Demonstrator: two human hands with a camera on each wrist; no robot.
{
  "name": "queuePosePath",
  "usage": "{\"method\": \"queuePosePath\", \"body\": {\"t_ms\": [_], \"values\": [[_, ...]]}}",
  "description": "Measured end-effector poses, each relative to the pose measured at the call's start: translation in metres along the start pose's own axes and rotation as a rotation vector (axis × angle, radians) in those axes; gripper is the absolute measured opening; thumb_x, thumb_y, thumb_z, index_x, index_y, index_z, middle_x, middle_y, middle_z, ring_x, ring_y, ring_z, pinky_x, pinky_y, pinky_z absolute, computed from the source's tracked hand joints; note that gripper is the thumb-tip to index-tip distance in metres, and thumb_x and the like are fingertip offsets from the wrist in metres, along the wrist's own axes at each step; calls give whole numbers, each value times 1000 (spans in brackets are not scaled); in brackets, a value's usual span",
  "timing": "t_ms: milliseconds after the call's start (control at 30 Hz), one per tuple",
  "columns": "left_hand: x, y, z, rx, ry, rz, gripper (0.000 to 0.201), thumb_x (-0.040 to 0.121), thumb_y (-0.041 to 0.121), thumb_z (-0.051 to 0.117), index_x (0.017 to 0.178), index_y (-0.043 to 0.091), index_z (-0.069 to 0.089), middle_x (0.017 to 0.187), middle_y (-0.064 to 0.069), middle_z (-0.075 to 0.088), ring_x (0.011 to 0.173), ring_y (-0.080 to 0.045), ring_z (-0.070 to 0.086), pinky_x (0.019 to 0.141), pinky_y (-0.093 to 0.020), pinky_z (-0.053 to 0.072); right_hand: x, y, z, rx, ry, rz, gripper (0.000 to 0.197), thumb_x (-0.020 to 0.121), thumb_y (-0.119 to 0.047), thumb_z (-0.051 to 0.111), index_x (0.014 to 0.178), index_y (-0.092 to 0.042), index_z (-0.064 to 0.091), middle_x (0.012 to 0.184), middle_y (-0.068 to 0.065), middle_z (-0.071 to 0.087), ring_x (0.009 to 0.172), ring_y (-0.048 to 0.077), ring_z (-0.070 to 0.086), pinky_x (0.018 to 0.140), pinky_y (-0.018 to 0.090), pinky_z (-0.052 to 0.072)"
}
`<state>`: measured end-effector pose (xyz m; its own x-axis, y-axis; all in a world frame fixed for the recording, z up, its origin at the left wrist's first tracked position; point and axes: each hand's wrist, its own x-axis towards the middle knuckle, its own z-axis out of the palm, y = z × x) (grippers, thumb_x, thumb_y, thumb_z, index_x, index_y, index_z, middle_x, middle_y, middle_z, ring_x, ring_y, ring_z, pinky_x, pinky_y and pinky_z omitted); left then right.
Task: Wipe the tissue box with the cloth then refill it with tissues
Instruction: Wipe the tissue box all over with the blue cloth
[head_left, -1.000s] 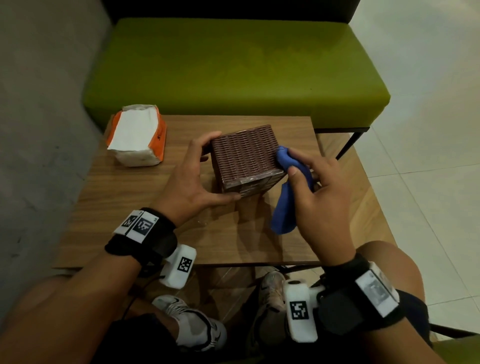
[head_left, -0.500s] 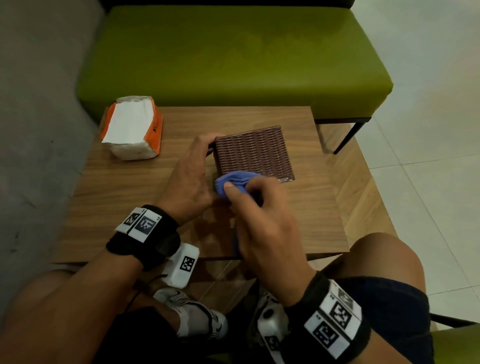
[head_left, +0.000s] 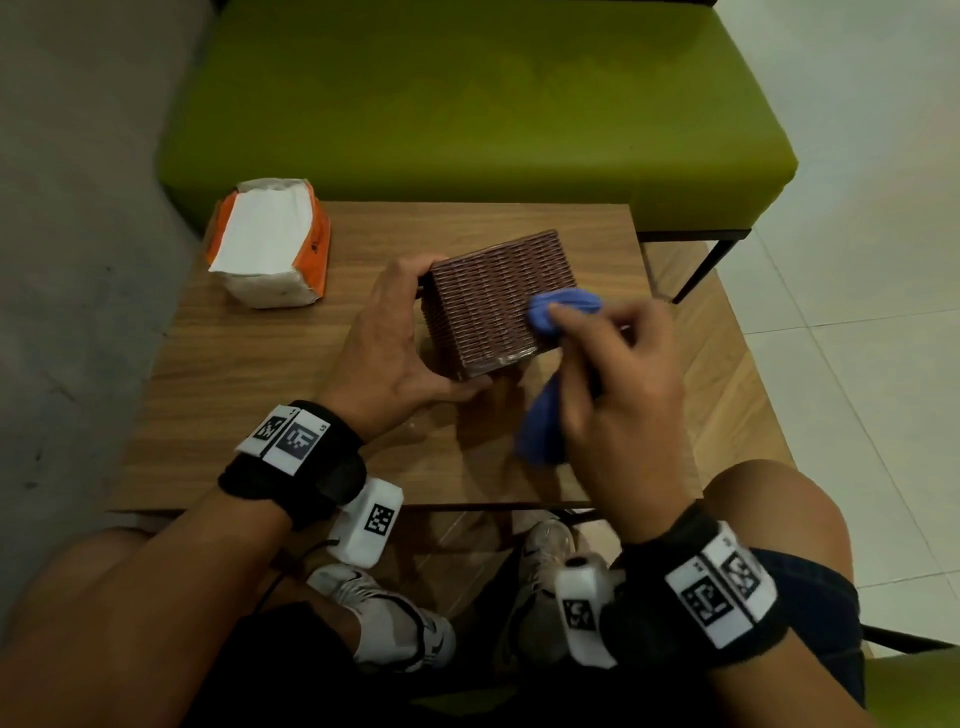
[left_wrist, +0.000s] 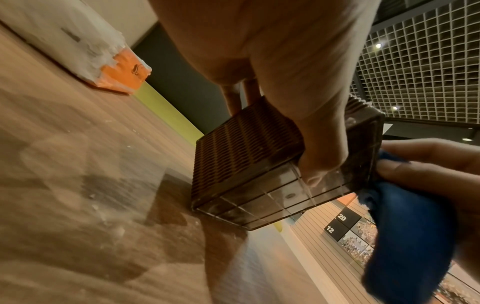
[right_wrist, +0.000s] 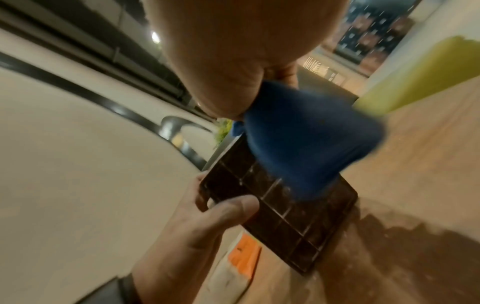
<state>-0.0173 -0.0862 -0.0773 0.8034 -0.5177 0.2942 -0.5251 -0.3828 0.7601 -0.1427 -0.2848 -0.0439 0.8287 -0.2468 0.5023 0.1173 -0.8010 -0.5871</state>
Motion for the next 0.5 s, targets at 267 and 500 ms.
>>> {"method": "queuePosePath", "body": {"t_ms": [267,500], "values": [[-3,4,1,-57,33,-35,97,67,44,89,147,10,44,138,-5,57,126,-19,60,107,-35,51,10,-36,15,-61,-238,-225,27,105,-14,59,127,-6,72,110,14,55,93,22,52,67,36,49],[-2,2,8,-14,39,-15,98,66,39,95,146,18,43,140,-4,53,126,-23,57,106,-46,51,50,-28,20,-51,-21,-98,25,101,-17,61,118,-6,76,105,9,54,91,20,52,69,32,46]]}}
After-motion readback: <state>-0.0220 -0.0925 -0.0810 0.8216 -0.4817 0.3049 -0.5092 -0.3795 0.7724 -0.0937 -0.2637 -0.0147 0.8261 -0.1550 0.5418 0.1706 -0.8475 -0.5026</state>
